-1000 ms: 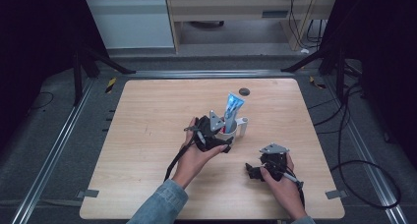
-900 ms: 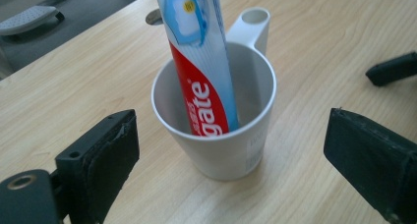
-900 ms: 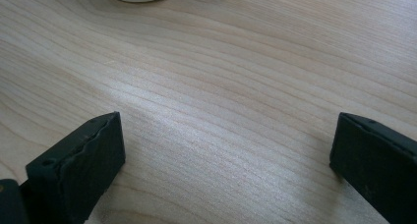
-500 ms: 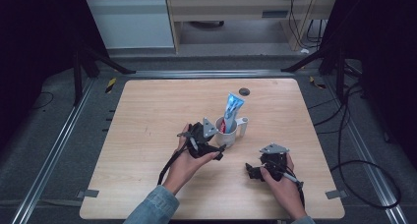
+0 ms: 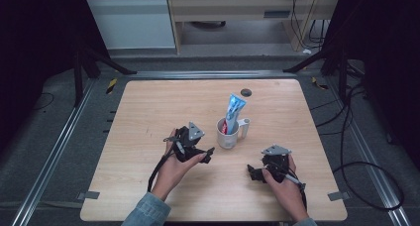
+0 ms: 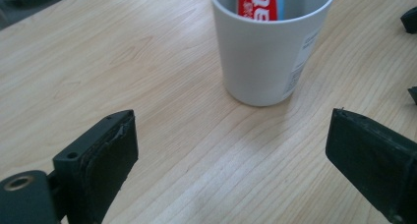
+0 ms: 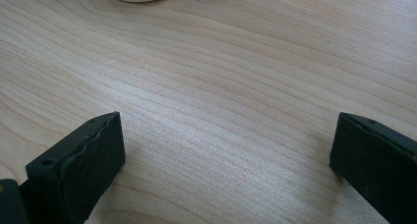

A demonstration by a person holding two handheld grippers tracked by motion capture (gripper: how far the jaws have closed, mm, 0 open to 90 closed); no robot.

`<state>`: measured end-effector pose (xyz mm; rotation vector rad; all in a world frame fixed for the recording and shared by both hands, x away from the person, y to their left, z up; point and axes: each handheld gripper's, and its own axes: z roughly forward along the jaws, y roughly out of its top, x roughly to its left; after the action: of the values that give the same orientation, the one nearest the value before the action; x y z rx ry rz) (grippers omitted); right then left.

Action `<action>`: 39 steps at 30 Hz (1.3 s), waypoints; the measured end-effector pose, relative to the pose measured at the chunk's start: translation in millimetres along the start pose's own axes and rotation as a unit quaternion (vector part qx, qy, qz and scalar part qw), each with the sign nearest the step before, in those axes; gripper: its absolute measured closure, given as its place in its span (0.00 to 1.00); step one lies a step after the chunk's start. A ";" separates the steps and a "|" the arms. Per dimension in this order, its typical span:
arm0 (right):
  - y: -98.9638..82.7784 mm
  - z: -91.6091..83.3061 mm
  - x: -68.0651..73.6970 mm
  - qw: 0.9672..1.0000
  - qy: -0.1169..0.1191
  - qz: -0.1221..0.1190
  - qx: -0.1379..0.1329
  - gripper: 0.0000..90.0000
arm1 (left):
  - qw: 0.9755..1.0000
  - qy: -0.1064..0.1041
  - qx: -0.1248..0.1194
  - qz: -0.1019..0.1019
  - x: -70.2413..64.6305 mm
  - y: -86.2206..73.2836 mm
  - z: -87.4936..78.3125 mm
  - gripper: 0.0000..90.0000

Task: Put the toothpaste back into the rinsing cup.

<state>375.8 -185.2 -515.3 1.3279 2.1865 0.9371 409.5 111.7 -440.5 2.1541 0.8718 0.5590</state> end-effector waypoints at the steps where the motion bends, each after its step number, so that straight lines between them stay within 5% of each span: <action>1: 0.0 0.0 0.0 1.000 0.000 0.000 0.000 0.00 | 1.000 0.001 -0.001 -0.005 2.2 -2.7 -0.5 0.05; 6: 0.0 0.0 0.0 1.000 0.000 0.000 0.000 0.00 | 1.000 0.013 0.013 -0.002 10.8 -12.3 -6.6 0.06; 18: 0.0 0.0 0.1 1.000 -0.001 0.000 0.000 0.00 | 0.998 0.037 0.047 -0.030 43.6 -45.7 -13.5 0.05; 39: 0.0 -0.1 0.2 1.000 0.000 0.000 0.000 0.01 | 0.989 0.083 0.106 -0.062 86.8 -81.5 -18.4 0.05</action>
<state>375.6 -185.0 -515.3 1.3284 2.1861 0.9372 423.5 224.4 -480.9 2.2466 1.1950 0.6121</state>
